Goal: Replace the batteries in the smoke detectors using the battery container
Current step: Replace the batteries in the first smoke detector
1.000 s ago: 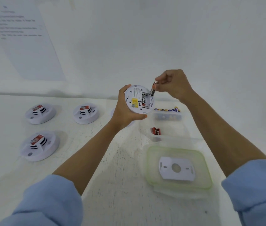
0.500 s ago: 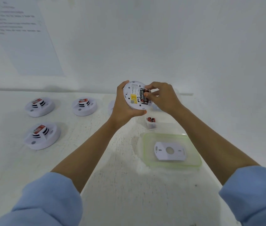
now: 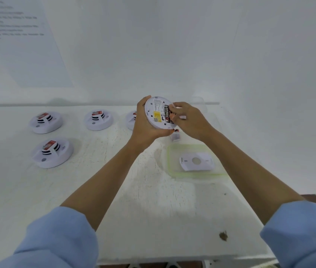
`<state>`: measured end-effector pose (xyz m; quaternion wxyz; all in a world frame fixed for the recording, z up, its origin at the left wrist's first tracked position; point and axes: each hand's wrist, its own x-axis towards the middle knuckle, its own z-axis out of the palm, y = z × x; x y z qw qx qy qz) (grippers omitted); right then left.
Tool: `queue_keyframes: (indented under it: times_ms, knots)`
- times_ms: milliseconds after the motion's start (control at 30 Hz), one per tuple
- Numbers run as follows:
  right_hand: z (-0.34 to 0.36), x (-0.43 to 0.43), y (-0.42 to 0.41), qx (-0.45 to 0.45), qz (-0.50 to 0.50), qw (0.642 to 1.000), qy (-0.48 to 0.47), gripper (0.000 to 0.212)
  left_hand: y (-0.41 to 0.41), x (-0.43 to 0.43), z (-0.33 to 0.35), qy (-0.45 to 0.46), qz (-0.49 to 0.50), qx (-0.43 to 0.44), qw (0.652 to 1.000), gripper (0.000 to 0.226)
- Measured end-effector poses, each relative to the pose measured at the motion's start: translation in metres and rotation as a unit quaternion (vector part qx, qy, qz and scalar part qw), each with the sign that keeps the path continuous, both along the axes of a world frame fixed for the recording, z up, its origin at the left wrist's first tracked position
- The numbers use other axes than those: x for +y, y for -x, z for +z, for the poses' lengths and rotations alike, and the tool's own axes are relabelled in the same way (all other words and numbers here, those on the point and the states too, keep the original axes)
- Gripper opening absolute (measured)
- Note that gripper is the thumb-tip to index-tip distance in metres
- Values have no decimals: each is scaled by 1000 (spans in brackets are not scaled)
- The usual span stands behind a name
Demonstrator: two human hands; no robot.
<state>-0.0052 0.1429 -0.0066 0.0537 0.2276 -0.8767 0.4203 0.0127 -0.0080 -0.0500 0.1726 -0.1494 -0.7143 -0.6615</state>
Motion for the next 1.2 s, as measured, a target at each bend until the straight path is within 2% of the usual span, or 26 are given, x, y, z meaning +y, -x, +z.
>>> queue_keyframes:
  times_ms: [67,167,200,267,367,467,700,867,967,1100,1200]
  knots:
    - [-2,10,-7,-46,26,998,17,43,-8,0,-1,11,-6,-1,1000,108]
    - [-8,38,-14,-84,16,996,36,50,-21,0,-6,21,1,-7,1000,102]
    - [-10,48,-16,-91,15,996,15,49,-25,-1,-9,23,4,-9,1000,102]
    - [-16,67,-19,-113,39,989,-92,49,-32,-2,-14,29,13,-13,999,105]
    - [-28,80,-25,-138,71,959,-239,55,-42,2,-20,39,18,-20,999,105]
    - [-33,82,-29,-145,88,939,-298,64,-51,7,-23,63,25,-25,997,106]
    - [-31,75,-24,-128,118,915,-365,68,-68,11,-22,71,34,-22,997,103]
    - [-27,71,-23,-104,113,915,-374,66,-67,11,-20,71,37,-28,996,108]
    - [-14,78,-20,-77,94,929,-350,60,-63,9,-17,70,30,-25,997,109]
    - [20,92,-8,-27,42,976,-214,55,-50,5,-13,68,22,-29,997,112]
    - [39,78,-3,13,57,987,-150,59,-36,7,-9,57,10,-34,998,102]
